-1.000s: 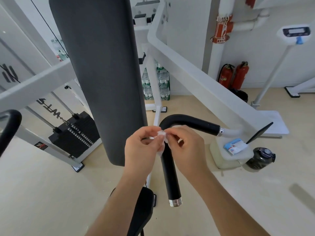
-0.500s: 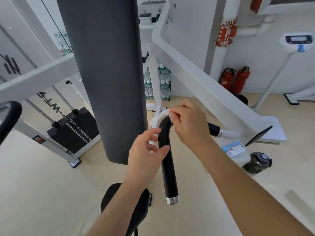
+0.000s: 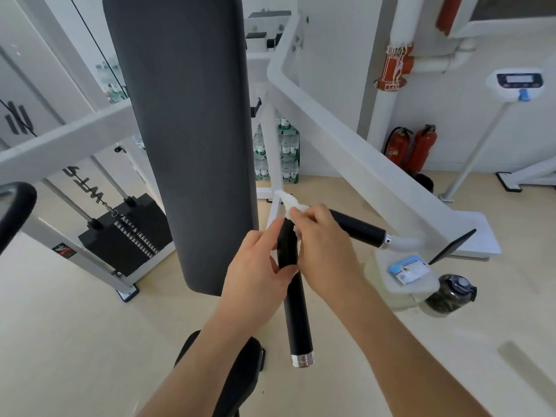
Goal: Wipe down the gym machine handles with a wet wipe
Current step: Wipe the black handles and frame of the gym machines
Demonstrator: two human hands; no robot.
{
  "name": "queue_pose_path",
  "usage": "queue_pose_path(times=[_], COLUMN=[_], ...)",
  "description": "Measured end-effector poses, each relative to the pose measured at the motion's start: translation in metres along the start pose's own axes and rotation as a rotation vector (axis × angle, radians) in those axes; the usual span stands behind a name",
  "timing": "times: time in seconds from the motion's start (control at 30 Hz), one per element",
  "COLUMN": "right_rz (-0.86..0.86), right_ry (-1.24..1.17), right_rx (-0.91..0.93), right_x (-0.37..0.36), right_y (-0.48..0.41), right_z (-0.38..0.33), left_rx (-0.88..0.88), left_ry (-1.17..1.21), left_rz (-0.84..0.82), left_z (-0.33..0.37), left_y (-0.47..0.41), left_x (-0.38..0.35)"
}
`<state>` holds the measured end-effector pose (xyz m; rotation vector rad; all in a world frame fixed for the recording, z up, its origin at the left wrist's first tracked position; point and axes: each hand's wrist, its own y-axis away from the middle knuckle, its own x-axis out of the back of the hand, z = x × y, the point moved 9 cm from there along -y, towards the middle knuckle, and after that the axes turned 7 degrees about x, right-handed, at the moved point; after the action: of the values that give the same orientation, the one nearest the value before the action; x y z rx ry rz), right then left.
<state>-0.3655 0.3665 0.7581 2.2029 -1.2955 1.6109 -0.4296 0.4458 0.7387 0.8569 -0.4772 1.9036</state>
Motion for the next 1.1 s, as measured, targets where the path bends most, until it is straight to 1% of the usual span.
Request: queue_pose_path(times=[0.1,0.2,0.27,0.37,0.43,0.5,0.53,0.57,0.63,0.7,0.8,0.83,0.87,0.93,1.0,1.03,1.1], right_rz=[-0.009,0.139,0.205,0.229,0.294,0.41,0.441,0.44,0.372,0.374,0.476,0.496,0.492,0.451,0.404,0.393,0.429], right_ry=[0.06,-0.067,-0.083,-0.067,-0.045,-0.028,-0.023,-0.013,-0.012,-0.014,0.022,0.028,0.022,-0.012,-0.04,-0.039,-0.007], right_rx=[0.042,-0.002,0.024,0.096,0.051,-0.06,-0.092,-0.092,-0.032,-0.014,-0.213,-0.258,-0.257,-0.163,-0.082,-0.084,-0.194], right_x=[0.011,0.021,0.016,0.004,0.009,0.019,0.02,0.016,0.004,0.006,0.025,0.028,0.026,0.016,0.01,0.013,0.027], right_y=[-0.015,-0.02,-0.017,-0.007,-0.004,0.0,0.002,0.001,0.001,0.005,0.018,0.02,0.017,0.005,0.001,0.004,0.022], right_z=[0.016,0.032,0.019,0.001,0.016,0.034,0.032,0.023,0.001,0.01,0.057,0.061,0.054,0.027,0.016,0.024,0.056], left_rx=[0.026,0.021,-0.004,-0.016,-0.016,-0.018,-0.022,-0.031,-0.045,-0.048,-0.053,-0.055,-0.054,-0.065,-0.102,-0.122,-0.163], left_ry=[-0.068,-0.088,-0.112,-0.145,-0.126,-0.107,-0.102,-0.1,-0.104,-0.112,-0.123,-0.124,-0.114,-0.08,-0.09,-0.112,-0.167], left_rz=[-0.028,-0.013,0.033,0.098,0.09,0.089,0.093,0.1,0.105,0.079,0.059,0.066,0.078,0.106,0.123,0.13,0.149], left_z=[-0.003,-0.001,0.005,0.008,0.006,0.007,0.007,0.008,0.008,0.007,0.01,0.011,0.012,0.017,0.024,0.027,0.03], left_y=[-0.003,-0.006,-0.011,-0.016,-0.015,-0.014,-0.014,-0.014,-0.015,-0.014,-0.011,-0.011,-0.013,-0.017,-0.019,-0.02,-0.02], left_x=[-0.002,0.001,0.004,0.008,0.006,0.005,0.006,0.006,0.006,0.004,0.004,0.004,0.005,0.007,0.008,0.007,0.004])
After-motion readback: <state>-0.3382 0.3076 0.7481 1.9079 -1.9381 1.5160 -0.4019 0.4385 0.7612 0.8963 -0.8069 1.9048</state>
